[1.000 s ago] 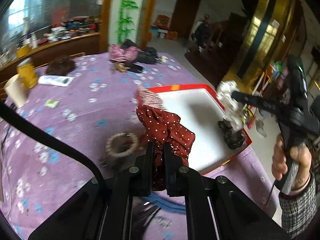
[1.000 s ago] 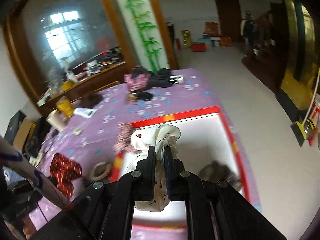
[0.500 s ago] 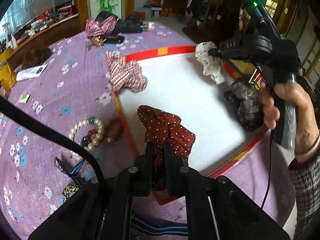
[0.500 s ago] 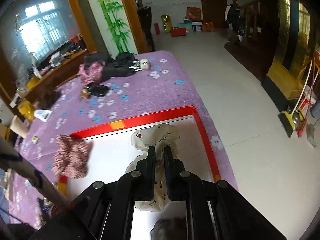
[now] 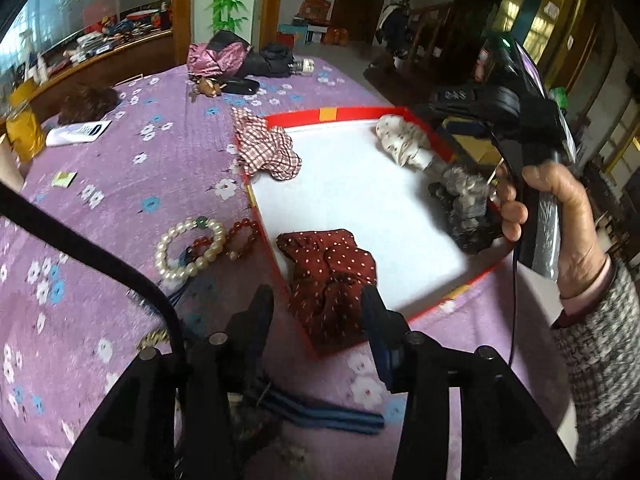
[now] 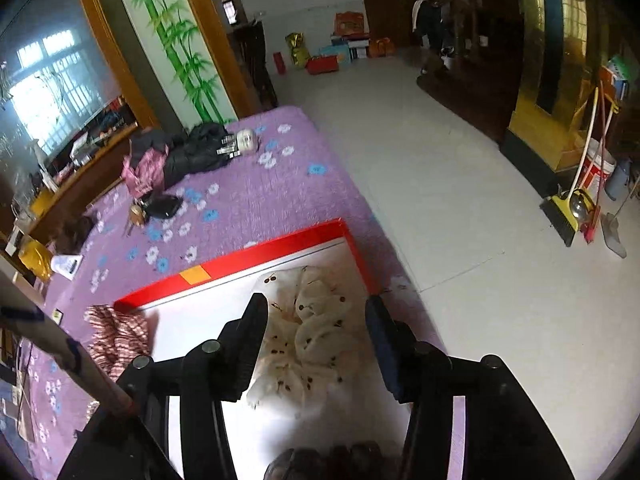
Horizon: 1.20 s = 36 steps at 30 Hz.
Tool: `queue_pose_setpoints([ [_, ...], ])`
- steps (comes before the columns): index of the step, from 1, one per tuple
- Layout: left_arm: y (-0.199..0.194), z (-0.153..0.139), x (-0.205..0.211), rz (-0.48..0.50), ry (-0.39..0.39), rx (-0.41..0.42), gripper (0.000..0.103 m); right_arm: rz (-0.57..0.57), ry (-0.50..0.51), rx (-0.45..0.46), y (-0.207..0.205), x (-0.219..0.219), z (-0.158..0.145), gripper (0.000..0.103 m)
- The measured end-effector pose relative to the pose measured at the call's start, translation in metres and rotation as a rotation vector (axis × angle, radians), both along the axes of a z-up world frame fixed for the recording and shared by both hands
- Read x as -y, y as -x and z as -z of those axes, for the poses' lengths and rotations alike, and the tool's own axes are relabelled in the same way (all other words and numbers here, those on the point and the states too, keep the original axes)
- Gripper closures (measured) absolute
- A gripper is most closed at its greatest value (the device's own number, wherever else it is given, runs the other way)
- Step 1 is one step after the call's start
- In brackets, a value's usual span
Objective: Organize jewelry
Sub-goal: 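Carry both scrunchies into the red tray and open both tools, then move both tools back toward the remaining accessories on the table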
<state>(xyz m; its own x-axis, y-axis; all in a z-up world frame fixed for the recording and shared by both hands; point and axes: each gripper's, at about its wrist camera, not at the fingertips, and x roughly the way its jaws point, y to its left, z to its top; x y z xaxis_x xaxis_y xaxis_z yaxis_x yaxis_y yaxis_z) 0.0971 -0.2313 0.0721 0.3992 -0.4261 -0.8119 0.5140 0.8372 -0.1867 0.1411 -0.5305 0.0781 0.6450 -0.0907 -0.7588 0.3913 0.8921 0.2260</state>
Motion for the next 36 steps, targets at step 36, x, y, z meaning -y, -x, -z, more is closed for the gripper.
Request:
queue_pose_setpoints([
  [36, -0.006, 0.039, -0.165, -0.274, 0.048, -0.071, 0.047, -0.478, -0.021, 0.022, 0.166, -0.216, 0.035, 0.042],
])
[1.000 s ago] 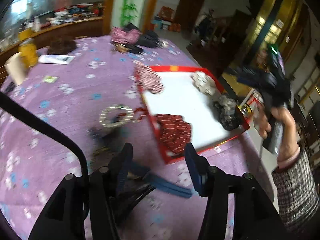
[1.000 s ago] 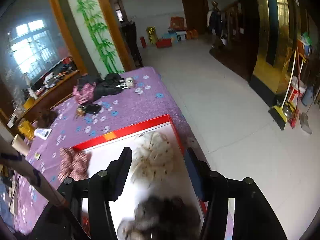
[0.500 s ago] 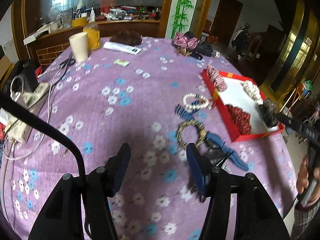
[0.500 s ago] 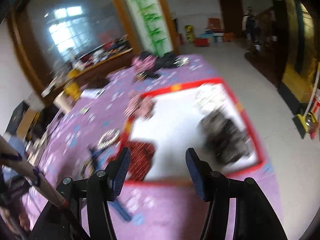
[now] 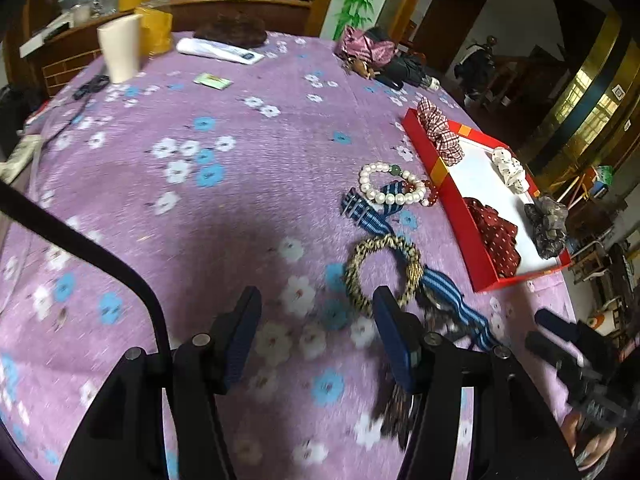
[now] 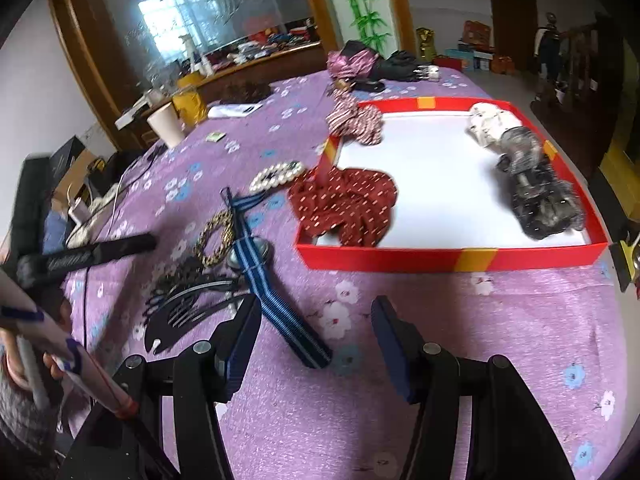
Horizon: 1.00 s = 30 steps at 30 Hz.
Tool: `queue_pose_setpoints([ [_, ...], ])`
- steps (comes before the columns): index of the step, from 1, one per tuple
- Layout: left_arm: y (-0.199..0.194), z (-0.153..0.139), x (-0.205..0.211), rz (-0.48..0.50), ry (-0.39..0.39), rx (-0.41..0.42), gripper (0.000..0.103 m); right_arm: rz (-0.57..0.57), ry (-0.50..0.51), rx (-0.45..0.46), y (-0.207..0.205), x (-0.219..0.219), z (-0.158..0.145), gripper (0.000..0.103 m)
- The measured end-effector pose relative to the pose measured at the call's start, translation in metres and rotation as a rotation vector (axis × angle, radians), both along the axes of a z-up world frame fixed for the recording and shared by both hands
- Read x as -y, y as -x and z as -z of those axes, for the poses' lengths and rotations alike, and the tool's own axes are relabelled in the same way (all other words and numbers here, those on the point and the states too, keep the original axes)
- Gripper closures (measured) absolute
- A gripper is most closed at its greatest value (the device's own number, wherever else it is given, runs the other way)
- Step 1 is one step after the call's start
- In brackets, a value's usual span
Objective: Organize jewelry
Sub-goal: 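Move both tools back toward the remaining accessories on the table, then grasp the leopard-print bracelet with the left tool while the right tool grasps a black claw clip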
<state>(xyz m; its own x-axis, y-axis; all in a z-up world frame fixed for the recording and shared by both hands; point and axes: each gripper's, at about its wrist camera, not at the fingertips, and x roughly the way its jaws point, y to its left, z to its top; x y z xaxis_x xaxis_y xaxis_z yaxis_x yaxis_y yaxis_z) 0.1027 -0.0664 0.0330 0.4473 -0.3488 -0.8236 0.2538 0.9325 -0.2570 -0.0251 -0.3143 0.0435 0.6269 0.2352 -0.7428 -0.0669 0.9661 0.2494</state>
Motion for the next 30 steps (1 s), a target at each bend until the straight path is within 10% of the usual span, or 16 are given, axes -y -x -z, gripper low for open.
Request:
queue_pose_setpoints([
  [11, -0.024, 0.02, 0.037, 0.113, -0.037, 0.004, 0.048, -0.128, 0.06, -0.032, -0.015, -0.03, 0.018, 0.041],
  [17, -0.028, 0.022, 0.045, 0.136, -0.093, 0.024, 0.099, -0.127, 0.03, -0.045, -0.021, -0.025, 0.024, 0.041],
  [30, 0.0, -0.008, -0.041, -0.063, -0.003, 0.073, 0.099, -0.143, -0.055, 0.012, 0.0, -0.048, -0.003, 0.037],
])
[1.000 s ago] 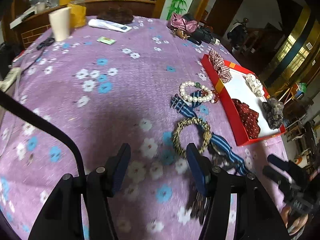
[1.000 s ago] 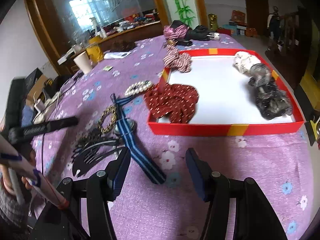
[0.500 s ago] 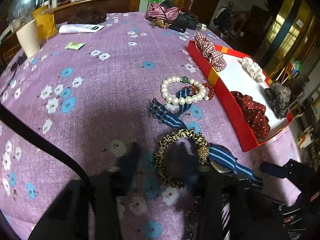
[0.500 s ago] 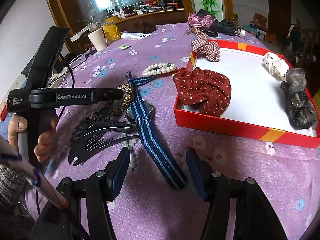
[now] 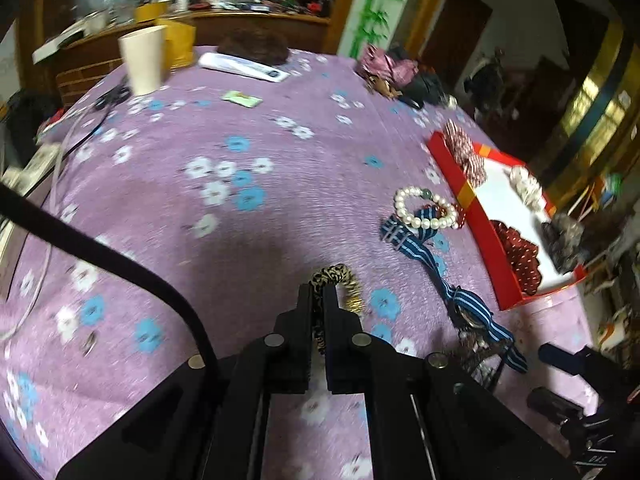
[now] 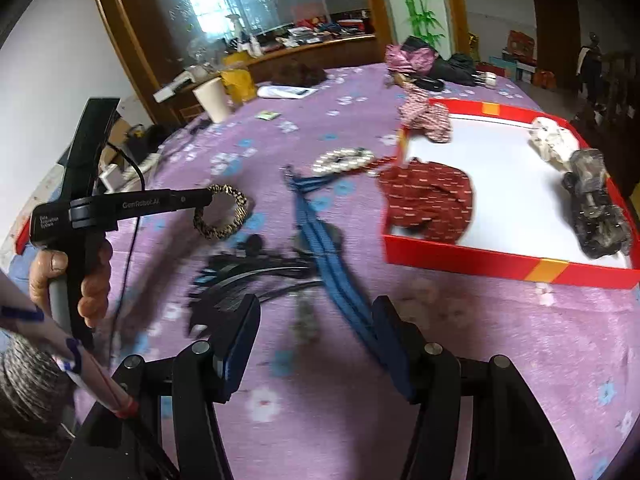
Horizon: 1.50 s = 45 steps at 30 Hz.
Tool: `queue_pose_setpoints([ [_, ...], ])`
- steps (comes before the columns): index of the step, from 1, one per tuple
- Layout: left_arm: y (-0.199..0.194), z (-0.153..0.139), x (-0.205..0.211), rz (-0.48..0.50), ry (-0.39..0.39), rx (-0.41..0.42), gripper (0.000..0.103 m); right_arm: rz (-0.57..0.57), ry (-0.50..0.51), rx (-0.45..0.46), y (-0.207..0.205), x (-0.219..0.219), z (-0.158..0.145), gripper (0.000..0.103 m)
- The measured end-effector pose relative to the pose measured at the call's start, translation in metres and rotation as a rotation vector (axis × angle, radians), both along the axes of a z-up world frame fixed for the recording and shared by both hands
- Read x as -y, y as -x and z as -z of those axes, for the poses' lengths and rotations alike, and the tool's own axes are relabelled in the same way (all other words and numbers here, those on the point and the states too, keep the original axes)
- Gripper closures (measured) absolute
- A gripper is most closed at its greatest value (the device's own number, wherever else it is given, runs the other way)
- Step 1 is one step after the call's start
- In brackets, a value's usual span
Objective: Organize jewelry
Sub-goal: 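Grasp the leopard-print bracelet with the left tool while the right tool grasps a black claw clip, then carry the bracelet and claw clip into the red tray and open both tools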
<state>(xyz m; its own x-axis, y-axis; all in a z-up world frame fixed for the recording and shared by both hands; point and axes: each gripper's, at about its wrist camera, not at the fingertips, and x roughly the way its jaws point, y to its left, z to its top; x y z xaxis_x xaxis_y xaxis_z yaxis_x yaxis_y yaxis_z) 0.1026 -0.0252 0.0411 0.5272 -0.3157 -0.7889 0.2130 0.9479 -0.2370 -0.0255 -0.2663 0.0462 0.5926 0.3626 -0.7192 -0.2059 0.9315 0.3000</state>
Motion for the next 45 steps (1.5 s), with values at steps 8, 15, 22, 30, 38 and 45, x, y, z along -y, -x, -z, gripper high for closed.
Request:
queue_pose_setpoints([
  [8, 0.032, -0.015, -0.023, -0.042, -0.025, 0.084, 0.099, 0.056, -0.188, -0.104, -0.012, -0.029, 0.013, 0.029],
  [15, 0.056, -0.024, -0.024, -0.015, -0.05, 0.148, 0.099, 0.187, -0.188, -0.18, -0.027, -0.031, 0.025, 0.036],
  [22, 0.067, -0.026, -0.032, -0.009, -0.017, 0.147, 0.099, 0.211, -0.175, -0.201, -0.015, -0.019, 0.029, 0.076],
  [30, 0.08, -0.031, -0.031, -0.001, 0.0, 0.147, 0.099, 0.141, -0.221, -0.126, -0.008, -0.023, 0.018, 0.096],
  [38, 0.092, -0.046, -0.024, 0.016, 0.015, 0.158, 0.099, 0.104, -0.189, -0.019, 0.008, -0.019, -0.014, 0.099],
  [45, 0.09, -0.061, -0.001, 0.079, 0.034, 0.149, 0.099, 0.168, -0.192, 0.049, 0.017, 0.024, -0.043, 0.099],
])
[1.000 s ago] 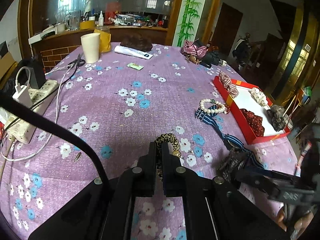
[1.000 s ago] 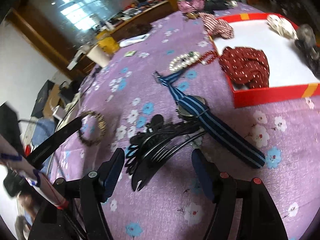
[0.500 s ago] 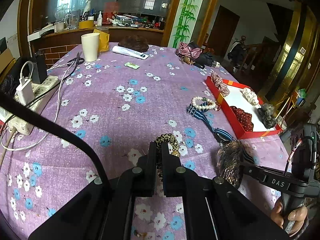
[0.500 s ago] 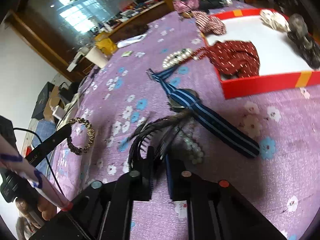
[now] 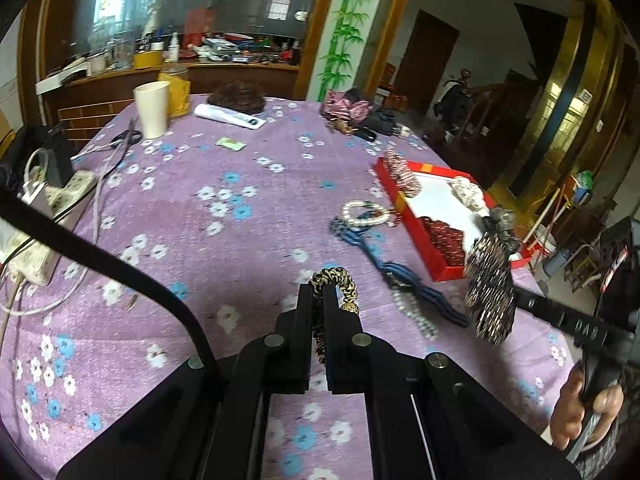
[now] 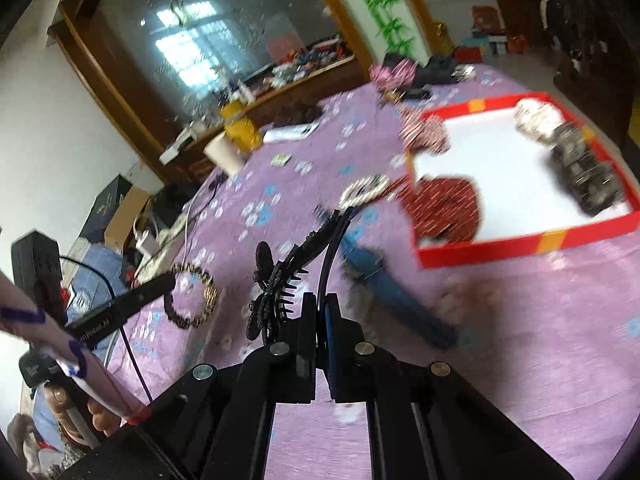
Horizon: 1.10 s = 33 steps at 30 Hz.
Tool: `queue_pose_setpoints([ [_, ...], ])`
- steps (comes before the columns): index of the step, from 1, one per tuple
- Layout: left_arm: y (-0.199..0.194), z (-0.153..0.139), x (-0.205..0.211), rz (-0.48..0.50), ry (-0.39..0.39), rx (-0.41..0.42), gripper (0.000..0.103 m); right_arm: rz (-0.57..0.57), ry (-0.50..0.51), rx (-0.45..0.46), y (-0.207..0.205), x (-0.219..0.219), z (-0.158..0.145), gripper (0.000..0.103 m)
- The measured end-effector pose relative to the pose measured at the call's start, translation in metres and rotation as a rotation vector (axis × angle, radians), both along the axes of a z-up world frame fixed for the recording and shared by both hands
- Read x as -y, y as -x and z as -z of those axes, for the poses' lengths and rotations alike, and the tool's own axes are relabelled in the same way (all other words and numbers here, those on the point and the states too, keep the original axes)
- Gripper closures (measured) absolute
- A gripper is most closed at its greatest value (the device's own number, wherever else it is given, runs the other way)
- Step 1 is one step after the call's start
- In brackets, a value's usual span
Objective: Organize jewelry
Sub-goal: 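Carry the bracelet and claw clip into the red tray and open both tools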
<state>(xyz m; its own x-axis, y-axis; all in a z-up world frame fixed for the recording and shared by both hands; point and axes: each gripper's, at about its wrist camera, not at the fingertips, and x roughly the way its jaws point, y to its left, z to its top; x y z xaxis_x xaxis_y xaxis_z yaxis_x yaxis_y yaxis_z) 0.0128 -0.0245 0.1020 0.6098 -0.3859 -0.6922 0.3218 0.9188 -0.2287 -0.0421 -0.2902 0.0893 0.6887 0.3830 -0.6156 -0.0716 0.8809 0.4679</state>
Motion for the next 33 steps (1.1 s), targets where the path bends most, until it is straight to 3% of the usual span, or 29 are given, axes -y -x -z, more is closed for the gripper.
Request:
queue_pose_setpoints([
  [8, -0.023, -0.019, 0.053, 0.093, -0.007, -0.021, 0.099, 0.122, -0.017, 0.039, -0.002, 0.071, -0.018, 0.099],
  [17, -0.073, -0.028, 0.143, 0.178, -0.049, -0.02, 0.099, 0.193, -0.082, 0.013, -0.036, 0.127, -0.009, 0.099],
  [26, -0.137, 0.0, 0.212, 0.208, -0.051, -0.09, 0.099, 0.205, -0.162, -0.032, -0.069, 0.158, 0.02, 0.099],
  [33, -0.165, 0.029, 0.247, 0.226, -0.086, -0.138, 0.099, 0.214, -0.214, -0.075, -0.075, 0.166, 0.047, 0.099],
])
